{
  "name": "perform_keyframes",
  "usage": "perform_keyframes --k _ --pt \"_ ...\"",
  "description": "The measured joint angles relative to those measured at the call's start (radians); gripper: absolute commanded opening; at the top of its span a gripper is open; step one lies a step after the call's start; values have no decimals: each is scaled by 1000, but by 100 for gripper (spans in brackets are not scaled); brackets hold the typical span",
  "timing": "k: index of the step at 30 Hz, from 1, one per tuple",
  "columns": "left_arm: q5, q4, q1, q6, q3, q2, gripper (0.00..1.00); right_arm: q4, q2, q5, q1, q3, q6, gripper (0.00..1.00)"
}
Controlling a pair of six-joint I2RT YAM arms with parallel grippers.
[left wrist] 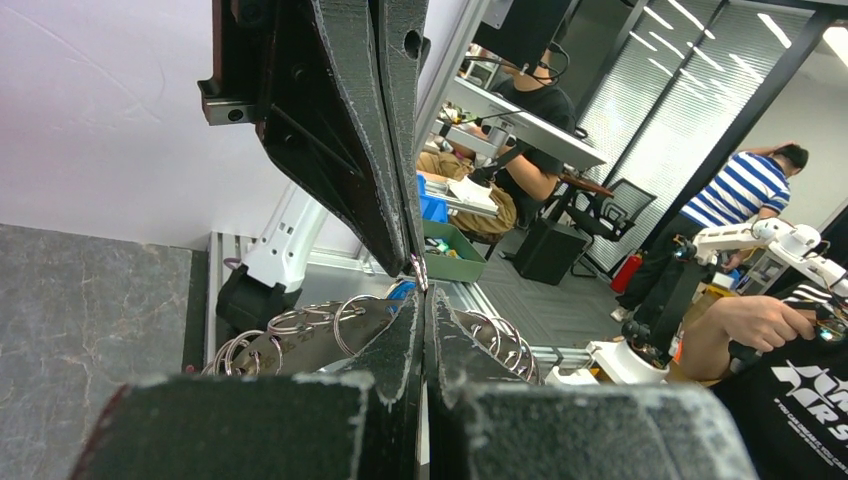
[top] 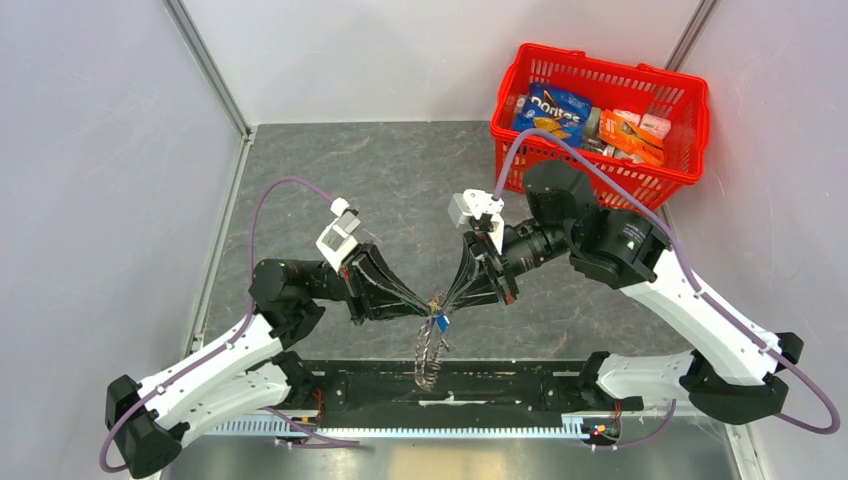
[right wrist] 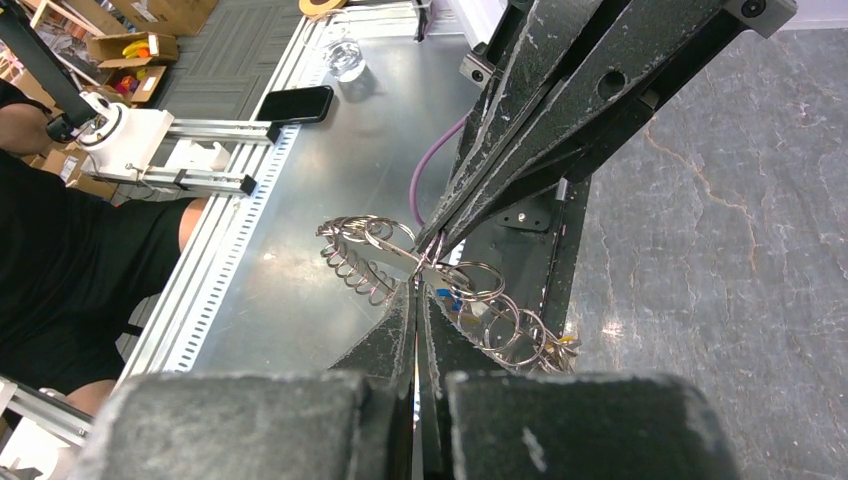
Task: Put the keys on the keyring
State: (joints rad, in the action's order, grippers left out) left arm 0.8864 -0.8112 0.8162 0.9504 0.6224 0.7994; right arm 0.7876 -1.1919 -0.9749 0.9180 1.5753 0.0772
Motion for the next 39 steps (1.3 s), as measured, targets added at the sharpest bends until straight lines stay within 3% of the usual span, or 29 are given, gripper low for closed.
perform_keyframes --k 27,39 --pt "39 -10 13 6 0 2 2 55 -26 49 38 82 42 0" --pt "84 -142 32 93 0 59 2 105 -74 -7 49 120 116 0"
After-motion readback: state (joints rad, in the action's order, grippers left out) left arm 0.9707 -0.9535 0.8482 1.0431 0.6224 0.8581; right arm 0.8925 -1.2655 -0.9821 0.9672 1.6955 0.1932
